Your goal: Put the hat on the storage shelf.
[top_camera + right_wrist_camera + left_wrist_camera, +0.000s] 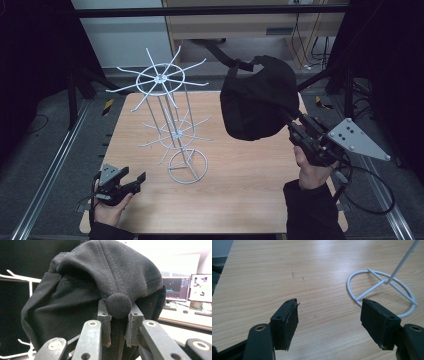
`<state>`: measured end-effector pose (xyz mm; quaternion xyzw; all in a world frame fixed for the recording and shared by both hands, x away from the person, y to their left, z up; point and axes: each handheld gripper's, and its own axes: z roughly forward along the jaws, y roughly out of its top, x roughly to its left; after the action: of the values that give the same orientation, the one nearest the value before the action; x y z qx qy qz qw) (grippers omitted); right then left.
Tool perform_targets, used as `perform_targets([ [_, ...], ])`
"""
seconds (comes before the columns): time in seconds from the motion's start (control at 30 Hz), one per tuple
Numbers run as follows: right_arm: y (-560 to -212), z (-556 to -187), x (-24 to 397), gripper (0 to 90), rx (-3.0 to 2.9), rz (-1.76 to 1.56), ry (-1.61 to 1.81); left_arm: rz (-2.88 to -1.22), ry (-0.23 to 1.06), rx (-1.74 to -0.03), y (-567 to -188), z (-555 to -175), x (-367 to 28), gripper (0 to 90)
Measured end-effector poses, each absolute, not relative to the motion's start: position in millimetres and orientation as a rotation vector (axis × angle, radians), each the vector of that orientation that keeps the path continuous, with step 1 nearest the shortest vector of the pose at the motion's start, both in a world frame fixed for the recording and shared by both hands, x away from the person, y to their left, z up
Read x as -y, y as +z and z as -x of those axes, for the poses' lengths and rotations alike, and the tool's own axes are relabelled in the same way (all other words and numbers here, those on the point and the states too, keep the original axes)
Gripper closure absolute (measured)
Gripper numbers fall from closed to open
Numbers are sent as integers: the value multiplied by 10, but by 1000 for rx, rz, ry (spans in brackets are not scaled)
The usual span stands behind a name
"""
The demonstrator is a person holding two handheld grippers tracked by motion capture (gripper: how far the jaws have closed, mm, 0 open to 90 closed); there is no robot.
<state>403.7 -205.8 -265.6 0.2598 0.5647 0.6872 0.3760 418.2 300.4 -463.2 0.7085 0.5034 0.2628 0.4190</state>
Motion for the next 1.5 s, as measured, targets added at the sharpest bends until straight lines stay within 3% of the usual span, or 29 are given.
perform_targets([
  [0.47,-2570,-4105,1645,776,-1539,-582,1780,-1789,662,-1266,-4642,-4193,-3005,298],
  [1.13,-3042,-4290,1460,747,-1736,-647,1744,-1794,660,-1268,-4648,-4201,-3000,296],
  [1.27,-3095,-4313,1441,727,-1758,-663,1739,-1796,661,-1268,-4649,-4202,-2998,295],
  [1.5,-3157,-4323,1445,615,-1793,-707,1715,-1796,660,-1272,-4652,-4203,-3000,295],
])
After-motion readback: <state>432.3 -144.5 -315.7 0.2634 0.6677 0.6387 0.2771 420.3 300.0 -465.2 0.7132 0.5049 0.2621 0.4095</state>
